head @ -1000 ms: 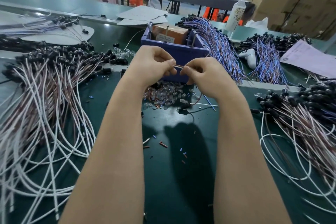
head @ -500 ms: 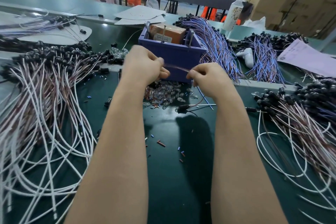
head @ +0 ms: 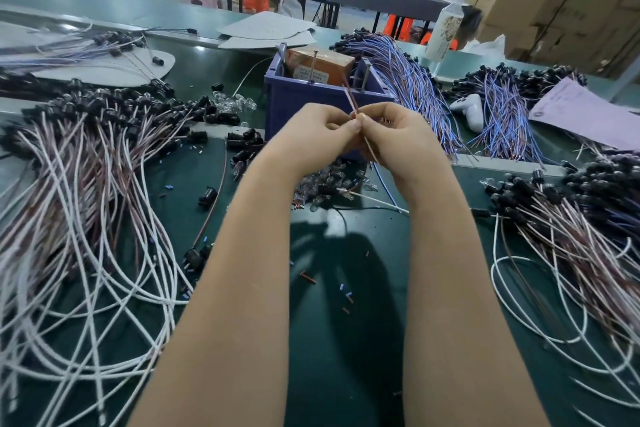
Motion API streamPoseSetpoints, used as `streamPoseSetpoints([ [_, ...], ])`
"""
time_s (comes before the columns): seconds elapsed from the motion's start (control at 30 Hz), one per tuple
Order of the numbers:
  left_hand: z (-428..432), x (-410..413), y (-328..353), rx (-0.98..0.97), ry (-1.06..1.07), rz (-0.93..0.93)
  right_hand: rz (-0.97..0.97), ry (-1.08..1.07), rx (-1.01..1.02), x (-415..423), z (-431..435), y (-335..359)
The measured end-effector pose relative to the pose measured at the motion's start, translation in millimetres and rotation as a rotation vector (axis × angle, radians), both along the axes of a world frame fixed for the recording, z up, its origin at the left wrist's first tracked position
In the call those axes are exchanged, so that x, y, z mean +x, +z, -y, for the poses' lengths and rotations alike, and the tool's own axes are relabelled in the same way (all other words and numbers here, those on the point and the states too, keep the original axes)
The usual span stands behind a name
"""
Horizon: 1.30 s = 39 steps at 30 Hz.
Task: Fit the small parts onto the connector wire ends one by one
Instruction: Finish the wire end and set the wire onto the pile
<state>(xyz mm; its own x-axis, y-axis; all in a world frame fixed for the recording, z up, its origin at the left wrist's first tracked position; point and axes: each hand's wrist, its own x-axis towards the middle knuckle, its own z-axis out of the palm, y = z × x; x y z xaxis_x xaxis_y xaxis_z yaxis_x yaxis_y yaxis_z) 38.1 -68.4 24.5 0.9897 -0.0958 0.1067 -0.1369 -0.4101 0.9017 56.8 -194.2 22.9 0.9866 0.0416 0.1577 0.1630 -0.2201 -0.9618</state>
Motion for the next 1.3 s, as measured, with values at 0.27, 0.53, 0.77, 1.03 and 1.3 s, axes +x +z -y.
streamPoseSetpoints([
  [0.27, 3, 5, -3, -0.148, 0.12, 0.02, -0.06, -0.066, 0.02, 5, -8, -4],
  [0.53, -6, 9, 4, -0.015, 0.27, 0.057, -0.144, -0.022, 0.098, 1, -17, -2],
  [0.77, 0, 14, 0, -0.134, 0.307, 0.038, -0.125, -0.115, -0.002, 4, -11, -8],
  [1.03, 8, 21, -16, -0.257, 0.496, 0.146, -0.14, -0.165, -0.255, 9, -7, -7],
  [1.3, -1, 35, -15, -0.385, 0.552, 0.114, -0.115, -0.212, -0.263, 12, 0, -4],
])
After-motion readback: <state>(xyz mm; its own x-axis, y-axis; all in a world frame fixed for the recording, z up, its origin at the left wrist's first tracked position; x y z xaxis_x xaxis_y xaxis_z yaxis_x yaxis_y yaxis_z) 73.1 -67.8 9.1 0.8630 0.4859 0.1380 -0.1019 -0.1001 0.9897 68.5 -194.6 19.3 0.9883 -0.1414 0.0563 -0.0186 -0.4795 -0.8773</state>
